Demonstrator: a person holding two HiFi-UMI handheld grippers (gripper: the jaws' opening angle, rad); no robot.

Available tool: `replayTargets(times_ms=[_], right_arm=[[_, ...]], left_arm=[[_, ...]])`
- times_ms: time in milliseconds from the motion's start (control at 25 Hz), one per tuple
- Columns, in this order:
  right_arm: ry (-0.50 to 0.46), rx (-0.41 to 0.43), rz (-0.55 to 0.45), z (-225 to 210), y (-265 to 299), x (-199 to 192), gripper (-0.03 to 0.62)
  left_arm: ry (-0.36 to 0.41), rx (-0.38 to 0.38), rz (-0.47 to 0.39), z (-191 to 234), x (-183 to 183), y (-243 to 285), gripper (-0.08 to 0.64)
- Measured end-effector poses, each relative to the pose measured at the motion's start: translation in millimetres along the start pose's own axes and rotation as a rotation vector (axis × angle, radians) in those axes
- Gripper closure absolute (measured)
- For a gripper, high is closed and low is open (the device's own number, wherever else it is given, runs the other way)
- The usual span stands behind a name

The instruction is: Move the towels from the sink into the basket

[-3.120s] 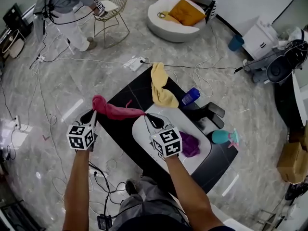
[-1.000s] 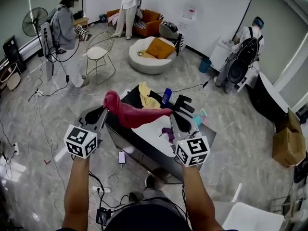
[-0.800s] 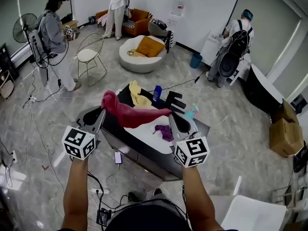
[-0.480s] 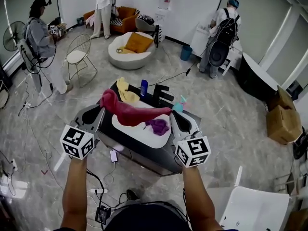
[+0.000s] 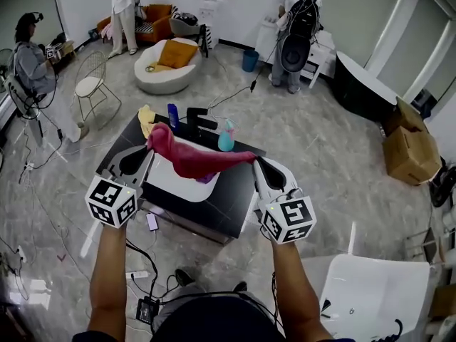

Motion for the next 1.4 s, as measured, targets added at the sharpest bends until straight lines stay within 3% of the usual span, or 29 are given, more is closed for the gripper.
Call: replayTargets(times_ms=[400,880,1040,1400], right_arm=[[0.002,-0.104,-0.010,-109,-108,-3,0.578],[0.010,-0.224,-0.011,-188,-223,-8,0.578],[0.009,-0.295,-0.014,-209,-262,-10,0.578],[0.011,-0.538,-0.008,-259,-351,-13,0.578]], left_arm=[[0.038,-0.098,-0.016,-126,30,73,0.540],[0.075,-0.225,-0.030,-249,55,125,0.541],[0.089,-0.296,-0.037,-286,61,144,0.540],[0.126,-0.534,-0.067,-368,78,213,0.540]])
Point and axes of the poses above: the fingertips, and each gripper's own axes: y forward along the fingers, z to its left, x out of its top, the point moved 4 cm from there along -y, backward along the fingers, and after that the axes turned 8 degrees about -x, right-handed, at the moved point
